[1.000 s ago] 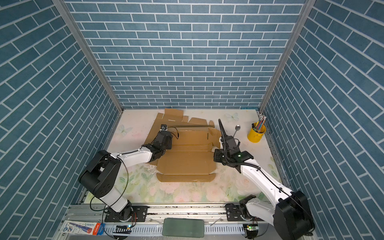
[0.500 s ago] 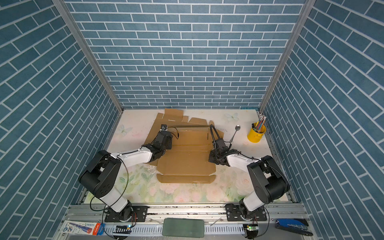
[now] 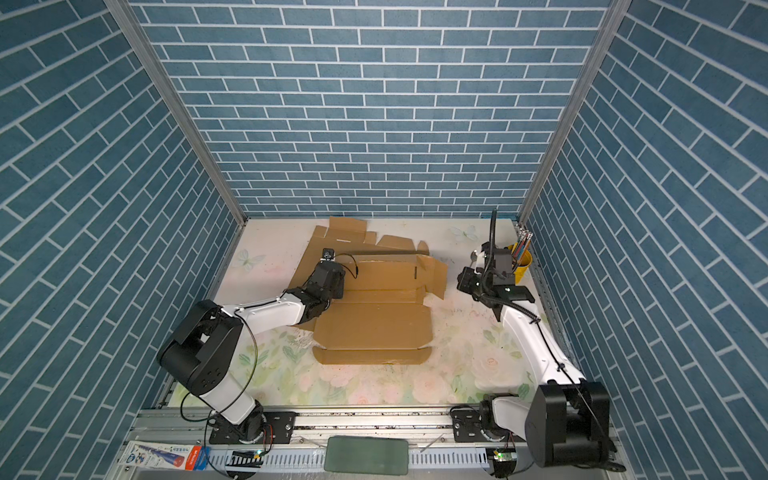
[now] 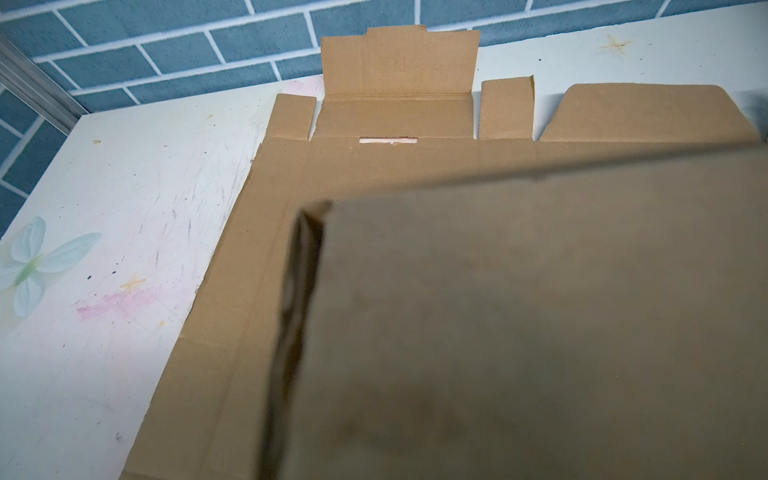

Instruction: Fold the paper box

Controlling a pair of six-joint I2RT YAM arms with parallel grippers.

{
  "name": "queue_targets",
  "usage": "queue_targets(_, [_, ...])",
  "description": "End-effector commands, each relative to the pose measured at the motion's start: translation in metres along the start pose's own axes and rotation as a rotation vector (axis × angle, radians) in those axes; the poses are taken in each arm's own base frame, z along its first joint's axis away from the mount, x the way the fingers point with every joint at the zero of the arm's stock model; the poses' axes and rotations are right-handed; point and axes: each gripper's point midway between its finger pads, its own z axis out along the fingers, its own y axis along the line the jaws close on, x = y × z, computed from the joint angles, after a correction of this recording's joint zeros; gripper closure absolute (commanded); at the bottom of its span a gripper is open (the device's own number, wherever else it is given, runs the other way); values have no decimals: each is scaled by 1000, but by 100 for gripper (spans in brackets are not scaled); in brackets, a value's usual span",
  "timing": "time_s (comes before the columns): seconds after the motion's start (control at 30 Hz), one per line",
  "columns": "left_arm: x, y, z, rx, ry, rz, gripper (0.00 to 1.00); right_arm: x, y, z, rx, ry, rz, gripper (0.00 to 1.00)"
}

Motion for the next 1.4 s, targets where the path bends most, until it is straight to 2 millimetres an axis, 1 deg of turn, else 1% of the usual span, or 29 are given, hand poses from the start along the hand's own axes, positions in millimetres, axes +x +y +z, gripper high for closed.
queue_targets(0.0, [51, 4, 11, -12, 170, 105, 100, 10, -27, 37, 116, 144, -117, 80])
queue_targets(0.07, [51, 3, 12, -10, 177, 108, 100, 7, -26, 62, 88, 171, -144, 79])
queue_targets(0.13, [50, 2, 11, -7, 177, 107, 100, 8, -17, 80, 27, 176, -158, 78])
queue_targets(0.17, [51, 3, 11, -8, 179, 109, 100, 8, -10, 87, -13, 172, -178, 78])
queue_targets(0.27, [52, 2, 12, -7, 181, 107, 100, 18, 5, 103, -96, 198, -243, 76])
queue_targets(0.33, [52, 2, 13, -9, 183, 107, 100, 24, 14, 108, -151, 204, -269, 76])
queue_targets(0.4, [53, 1, 13, -5, 185, 107, 100, 31, 26, 107, -219, 204, -294, 76])
queue_targets(0.5, [52, 1, 13, -6, 184, 106, 100, 44, 43, 98, -296, 224, -328, 76])
queue_targets(0.7, [48, -2, 15, 4, 180, 92, 100, 72, 65, 84, -333, 264, -392, 76])
queue_targets(0.77, [47, -2, 14, 5, 179, 91, 100, 76, 66, 82, -319, 260, -409, 76])
queue_targets(0.87, [48, -2, 15, 5, 182, 95, 100, 76, 63, 80, -307, 235, -418, 76])
queue_targets(0.93, [49, -3, 14, 6, 184, 94, 100, 77, 73, 78, -343, 247, -407, 77])
queue_targets(1.0, [48, -3, 14, 7, 183, 91, 100, 83, 84, 76, -357, 250, -435, 75])
queue_targets(1.07, [48, -2, 14, 6, 181, 86, 100, 86, 86, 75, -345, 243, -456, 73])
queue_targets(1.13, [48, -2, 14, 7, 182, 87, 100, 88, 83, 78, -331, 235, -455, 70])
queue_targets(1.3, [47, -5, 15, 14, 184, 86, 100, 93, 86, 90, -293, 234, -492, 64])
queue_targets(1.37, [47, -5, 15, 16, 186, 88, 100, 94, 86, 93, -283, 214, -490, 63])
